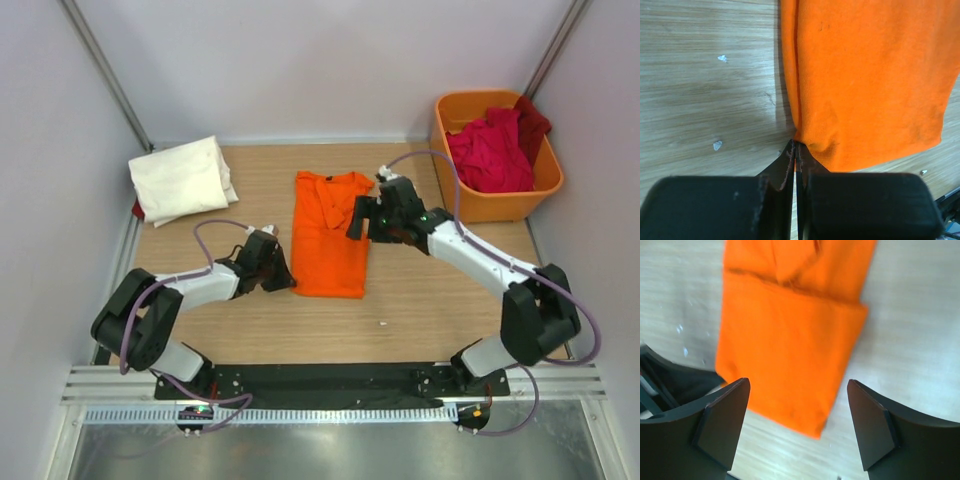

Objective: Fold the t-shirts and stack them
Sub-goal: Fold the tshirt

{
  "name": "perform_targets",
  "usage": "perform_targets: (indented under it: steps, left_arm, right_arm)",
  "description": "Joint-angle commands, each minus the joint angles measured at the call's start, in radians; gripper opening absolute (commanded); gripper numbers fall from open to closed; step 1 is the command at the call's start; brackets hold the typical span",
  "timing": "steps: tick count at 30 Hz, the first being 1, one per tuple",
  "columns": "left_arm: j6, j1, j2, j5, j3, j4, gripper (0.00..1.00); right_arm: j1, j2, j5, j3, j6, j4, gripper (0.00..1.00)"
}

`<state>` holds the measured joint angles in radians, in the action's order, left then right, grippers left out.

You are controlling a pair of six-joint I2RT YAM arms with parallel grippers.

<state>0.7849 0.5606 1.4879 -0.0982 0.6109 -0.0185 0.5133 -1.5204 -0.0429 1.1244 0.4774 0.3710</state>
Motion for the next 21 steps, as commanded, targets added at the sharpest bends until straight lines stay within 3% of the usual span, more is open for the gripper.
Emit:
perform_targets:
  steps: [1,4,10,14,21]
  left_arm:
    - [-0.038,0.002,0.055,0.038,-0.039,-0.083,0.0]
    - [-0.038,0.002,0.052,0.034,-0.043,-0.075,0.0]
    - [-0.036,0.002,0.04,0.035,-0.059,-0.06,0.0]
    - [-0.036,0.001,0.037,0.034,-0.06,-0.054,0.0]
    - [-0.036,0.002,0.034,0.032,-0.065,-0.054,0.0]
  right_arm:
    - [-0.009,0.103,-0.104,-0.213,0.118,-0.122,0.86]
    - [-0.009,0.189,-0.158,-0.453,0.199,-0.232,0.86]
    - [0.042,0.273,-0.18,-0.676,0.34,-0.365,0.8]
    - [0.102,0.246,-0.161,-0.73,0.385,-0.471,0.76]
    - [0.129,0.175,-0.097,-0.762,0.42,-0.53,0.57]
